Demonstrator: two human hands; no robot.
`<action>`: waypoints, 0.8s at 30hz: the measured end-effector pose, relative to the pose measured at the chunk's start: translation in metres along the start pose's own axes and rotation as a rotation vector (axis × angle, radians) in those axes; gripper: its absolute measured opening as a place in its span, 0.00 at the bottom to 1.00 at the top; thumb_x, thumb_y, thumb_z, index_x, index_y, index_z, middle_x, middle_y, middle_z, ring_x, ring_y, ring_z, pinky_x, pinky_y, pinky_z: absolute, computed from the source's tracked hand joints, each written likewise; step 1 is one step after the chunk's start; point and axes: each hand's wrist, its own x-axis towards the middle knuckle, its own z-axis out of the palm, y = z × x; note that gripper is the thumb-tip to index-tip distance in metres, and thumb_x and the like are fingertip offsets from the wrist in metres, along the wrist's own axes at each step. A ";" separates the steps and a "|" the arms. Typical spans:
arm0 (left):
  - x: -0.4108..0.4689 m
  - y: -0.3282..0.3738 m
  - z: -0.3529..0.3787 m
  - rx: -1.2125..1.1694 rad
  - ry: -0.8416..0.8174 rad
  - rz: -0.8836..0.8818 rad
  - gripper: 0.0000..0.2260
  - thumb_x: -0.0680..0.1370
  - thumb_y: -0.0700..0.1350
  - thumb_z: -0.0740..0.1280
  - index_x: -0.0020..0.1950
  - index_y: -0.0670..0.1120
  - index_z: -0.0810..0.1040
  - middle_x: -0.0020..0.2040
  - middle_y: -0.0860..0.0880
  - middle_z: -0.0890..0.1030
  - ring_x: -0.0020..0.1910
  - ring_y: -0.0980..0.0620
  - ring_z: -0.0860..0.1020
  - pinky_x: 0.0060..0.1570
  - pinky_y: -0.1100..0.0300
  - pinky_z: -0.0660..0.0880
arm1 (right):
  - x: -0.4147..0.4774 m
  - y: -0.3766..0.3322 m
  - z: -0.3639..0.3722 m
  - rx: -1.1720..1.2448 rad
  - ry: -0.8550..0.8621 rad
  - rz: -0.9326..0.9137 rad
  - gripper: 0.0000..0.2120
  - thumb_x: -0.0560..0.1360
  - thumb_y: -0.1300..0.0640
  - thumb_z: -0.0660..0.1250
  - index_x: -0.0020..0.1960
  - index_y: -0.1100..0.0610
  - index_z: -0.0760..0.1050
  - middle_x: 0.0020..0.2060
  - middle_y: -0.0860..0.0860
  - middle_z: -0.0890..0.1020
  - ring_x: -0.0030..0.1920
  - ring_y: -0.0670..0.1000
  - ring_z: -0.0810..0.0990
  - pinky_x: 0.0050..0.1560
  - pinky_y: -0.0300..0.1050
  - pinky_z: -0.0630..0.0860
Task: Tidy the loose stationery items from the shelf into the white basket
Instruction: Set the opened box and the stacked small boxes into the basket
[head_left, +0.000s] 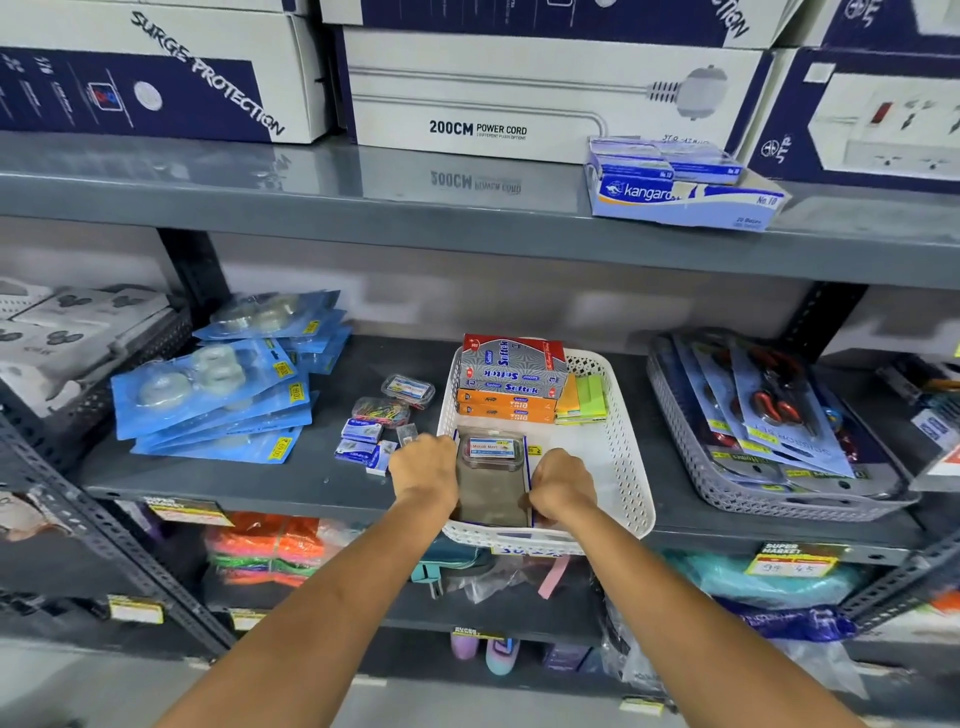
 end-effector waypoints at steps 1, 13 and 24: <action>0.000 0.000 0.000 0.007 0.002 0.006 0.16 0.76 0.34 0.65 0.63 0.43 0.75 0.60 0.44 0.78 0.58 0.44 0.79 0.50 0.54 0.77 | 0.001 0.001 0.000 -0.006 -0.001 -0.014 0.14 0.64 0.58 0.76 0.49 0.58 0.79 0.48 0.56 0.84 0.49 0.57 0.83 0.47 0.45 0.80; -0.041 -0.006 -0.021 -0.046 0.100 0.088 0.14 0.79 0.49 0.65 0.62 0.45 0.76 0.58 0.46 0.78 0.56 0.45 0.79 0.48 0.55 0.75 | -0.036 0.006 -0.070 0.019 0.053 -0.200 0.04 0.73 0.60 0.70 0.40 0.59 0.82 0.41 0.53 0.86 0.25 0.45 0.82 0.37 0.44 0.82; -0.074 -0.024 -0.148 -0.827 0.549 0.137 0.15 0.78 0.59 0.62 0.47 0.50 0.81 0.39 0.54 0.79 0.40 0.50 0.78 0.42 0.60 0.71 | -0.133 0.008 -0.222 0.583 0.539 -0.451 0.12 0.74 0.52 0.70 0.36 0.58 0.79 0.32 0.56 0.83 0.15 0.45 0.73 0.17 0.35 0.68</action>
